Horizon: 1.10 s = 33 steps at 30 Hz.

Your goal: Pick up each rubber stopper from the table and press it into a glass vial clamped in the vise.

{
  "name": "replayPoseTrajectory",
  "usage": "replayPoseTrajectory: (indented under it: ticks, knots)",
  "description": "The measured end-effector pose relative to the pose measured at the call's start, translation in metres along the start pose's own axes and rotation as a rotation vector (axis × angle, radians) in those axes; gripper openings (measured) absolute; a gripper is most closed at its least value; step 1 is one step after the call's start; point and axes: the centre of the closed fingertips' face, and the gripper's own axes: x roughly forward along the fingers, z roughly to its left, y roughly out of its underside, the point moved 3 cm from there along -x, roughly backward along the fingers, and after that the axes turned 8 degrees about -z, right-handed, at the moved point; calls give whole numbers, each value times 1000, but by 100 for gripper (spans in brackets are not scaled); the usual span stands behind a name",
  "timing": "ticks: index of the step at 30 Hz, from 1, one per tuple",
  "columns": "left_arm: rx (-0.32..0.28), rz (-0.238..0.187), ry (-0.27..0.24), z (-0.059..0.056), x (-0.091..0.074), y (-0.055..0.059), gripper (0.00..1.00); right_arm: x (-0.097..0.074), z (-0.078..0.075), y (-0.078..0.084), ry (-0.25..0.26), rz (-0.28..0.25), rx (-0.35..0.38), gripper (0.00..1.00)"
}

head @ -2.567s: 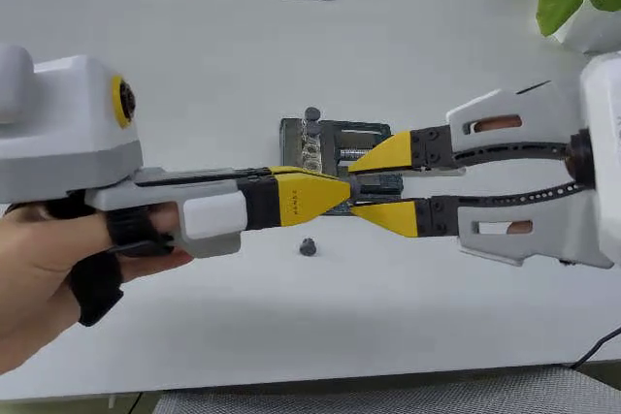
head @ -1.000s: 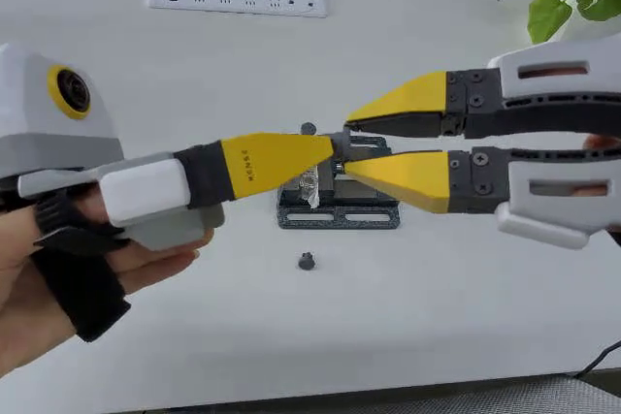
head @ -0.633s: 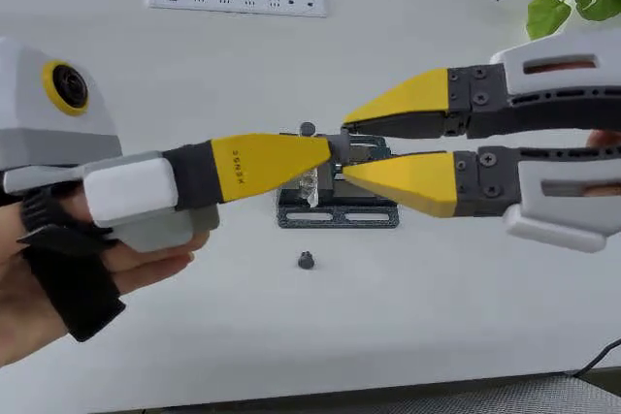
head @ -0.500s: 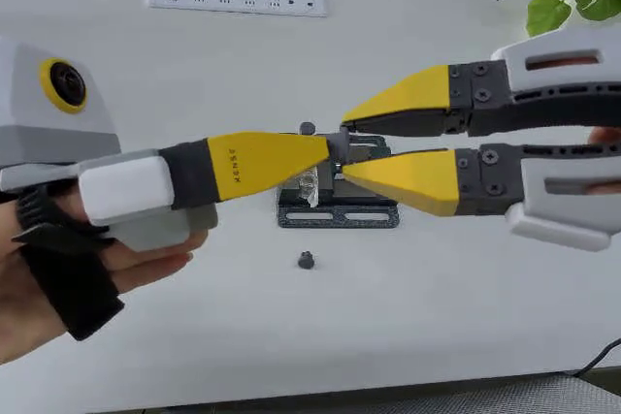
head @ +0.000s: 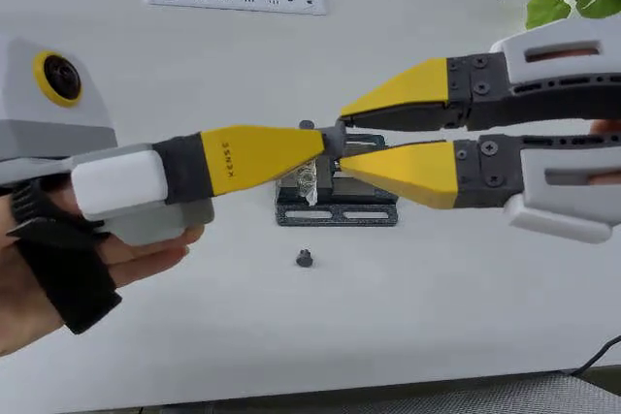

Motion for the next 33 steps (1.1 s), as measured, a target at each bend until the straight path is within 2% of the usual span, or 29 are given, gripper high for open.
replayPoseTrajectory:
  ticks: [11,14,21,24,27,29,30,33]
  knots:
    - [70,2,-12,3,-5,0,5,3,0,4,-8,13,6,6]
    - [125,2,-14,4,-7,-1,5,4,0,5,-11,17,6,6]
    - [206,-1,-49,9,-17,-5,7,1,-3,7,-11,30,14,6]
    - [276,-1,-98,15,-22,-9,11,-2,-10,11,9,37,35,6]
    - [359,32,-156,24,-29,-9,15,-3,-19,18,35,69,59,6]
    - [409,32,-179,27,-31,-10,19,-2,-24,22,46,87,75,6]
    - [419,42,-196,29,-32,-9,21,-2,-27,25,55,99,74,6]
    - [502,70,-249,38,-35,-8,27,0,-35,35,68,136,97,6]
